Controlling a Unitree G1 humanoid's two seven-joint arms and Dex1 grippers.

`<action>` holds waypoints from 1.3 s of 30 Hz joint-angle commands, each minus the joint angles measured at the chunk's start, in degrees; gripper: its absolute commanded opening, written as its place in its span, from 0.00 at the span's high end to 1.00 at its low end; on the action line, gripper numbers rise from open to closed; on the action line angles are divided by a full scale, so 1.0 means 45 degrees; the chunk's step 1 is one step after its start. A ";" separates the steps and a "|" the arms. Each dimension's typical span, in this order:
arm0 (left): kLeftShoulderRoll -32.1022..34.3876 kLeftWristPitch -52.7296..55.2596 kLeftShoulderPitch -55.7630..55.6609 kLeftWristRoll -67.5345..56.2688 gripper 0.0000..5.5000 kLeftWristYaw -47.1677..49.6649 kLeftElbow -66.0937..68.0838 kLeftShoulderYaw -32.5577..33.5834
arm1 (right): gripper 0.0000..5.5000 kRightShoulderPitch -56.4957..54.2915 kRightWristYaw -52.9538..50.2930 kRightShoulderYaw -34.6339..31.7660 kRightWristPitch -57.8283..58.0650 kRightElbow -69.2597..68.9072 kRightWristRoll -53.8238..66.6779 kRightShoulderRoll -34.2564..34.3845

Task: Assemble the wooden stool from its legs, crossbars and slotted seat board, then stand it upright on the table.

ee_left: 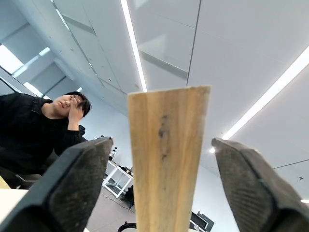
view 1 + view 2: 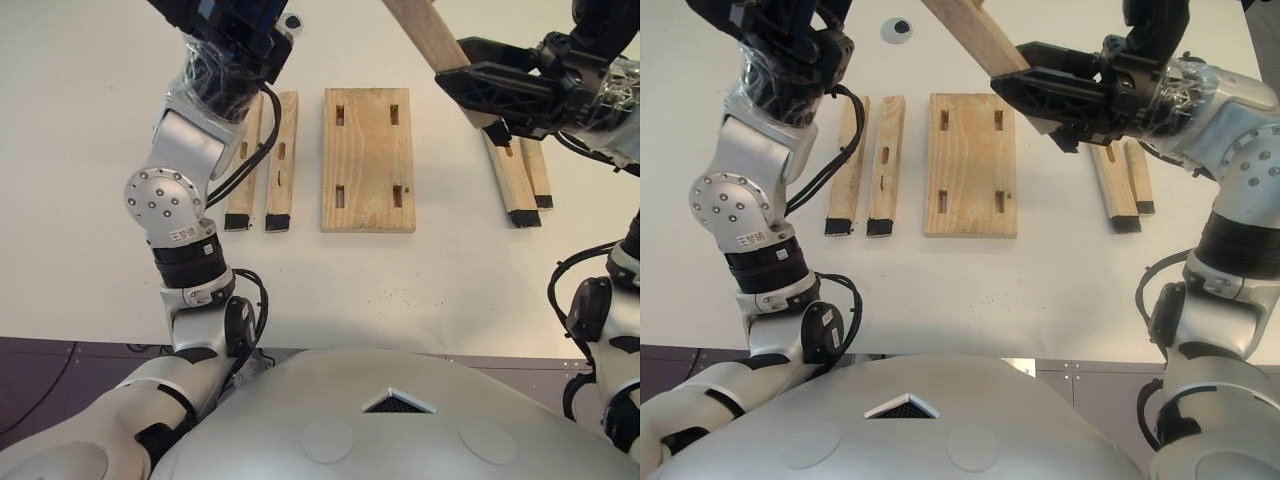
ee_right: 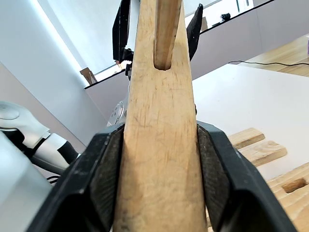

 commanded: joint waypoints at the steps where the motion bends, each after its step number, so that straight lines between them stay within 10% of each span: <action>1: 0.0289 0.0488 -0.0061 -0.0458 0.40 -0.0065 -0.0121 -0.0201 | 0.63 0.0418 0.0281 0.0053 0.0093 -0.0386 0.0300 -0.0434; 9: 0.0624 0.0627 -0.0285 -0.0348 0.63 -0.0140 0.0209 -0.0409 | 0.63 0.0896 0.0094 0.0154 -0.0487 -0.0846 0.0048 -0.0412; 16: 0.0636 -0.0067 -0.0449 0.0092 0.63 -0.0094 0.0568 0.0005 | 0.63 0.0716 -0.0264 0.0407 -0.0720 -0.0656 -0.0164 -0.0254; 26: 0.3795 -0.0077 -0.0998 0.2545 0.63 -0.1647 0.2301 0.0554 | 0.37 0.1028 -0.1838 0.2091 -0.3154 0.1494 -0.3902 -0.0406; 39: 0.5477 -0.1038 0.0257 0.5542 0.63 -0.5195 0.1984 -0.0655 | 0.74 -0.1386 -0.5357 -0.0740 -0.5494 0.5525 -0.4777 0.1622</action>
